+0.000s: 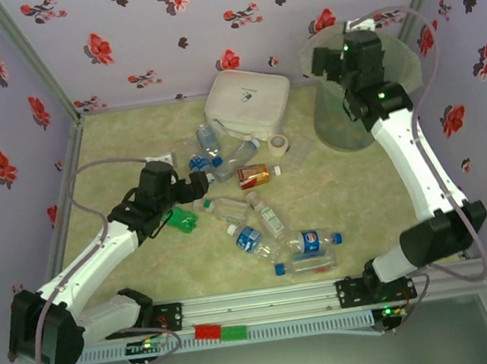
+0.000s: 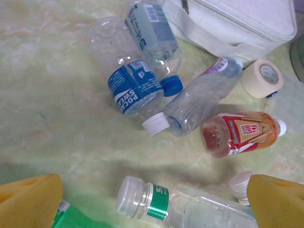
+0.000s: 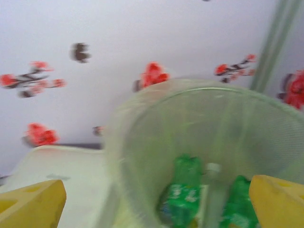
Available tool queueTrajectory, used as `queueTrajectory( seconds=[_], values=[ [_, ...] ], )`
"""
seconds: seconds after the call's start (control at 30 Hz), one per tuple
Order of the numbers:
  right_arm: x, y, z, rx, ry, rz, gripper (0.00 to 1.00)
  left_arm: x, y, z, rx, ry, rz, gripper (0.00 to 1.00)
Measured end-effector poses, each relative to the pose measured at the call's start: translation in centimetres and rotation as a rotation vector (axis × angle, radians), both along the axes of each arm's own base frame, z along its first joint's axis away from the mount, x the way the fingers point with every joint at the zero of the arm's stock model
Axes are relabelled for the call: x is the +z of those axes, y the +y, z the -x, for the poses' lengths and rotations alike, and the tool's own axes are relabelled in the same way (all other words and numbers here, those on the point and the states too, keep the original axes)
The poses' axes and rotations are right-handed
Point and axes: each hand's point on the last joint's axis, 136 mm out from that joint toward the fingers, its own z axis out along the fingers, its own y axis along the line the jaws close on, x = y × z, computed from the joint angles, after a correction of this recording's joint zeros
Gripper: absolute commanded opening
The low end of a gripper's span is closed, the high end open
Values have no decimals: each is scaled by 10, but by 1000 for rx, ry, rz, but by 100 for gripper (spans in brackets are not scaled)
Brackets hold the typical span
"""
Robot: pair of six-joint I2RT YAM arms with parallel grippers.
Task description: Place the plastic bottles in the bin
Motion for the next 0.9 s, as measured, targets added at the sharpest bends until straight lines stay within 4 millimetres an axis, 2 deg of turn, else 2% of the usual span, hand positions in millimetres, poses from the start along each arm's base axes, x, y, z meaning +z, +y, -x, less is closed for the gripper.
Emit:
queueTrajectory(
  seconds=[0.1,0.2,0.27,0.43,0.53,0.63,0.9],
  values=[
    [-14,43,23,129,15,-36,100,-3,5,6,30,28,17,100],
    [-49,82,39,237,78,-58,100,-5,11,15,64,53,43,100],
    [-78,107,49,302,136,-59,100,-9,16,22,90,75,58,100],
    [-136,151,75,410,241,-73,100,-31,27,37,165,150,87,100],
    [-159,164,86,438,274,-98,100,-51,35,45,229,208,95,100],
    [-177,167,89,442,297,-127,100,-72,44,55,305,266,106,100],
    [-191,179,85,464,303,-174,100,-103,55,61,469,367,122,100]
  ],
)
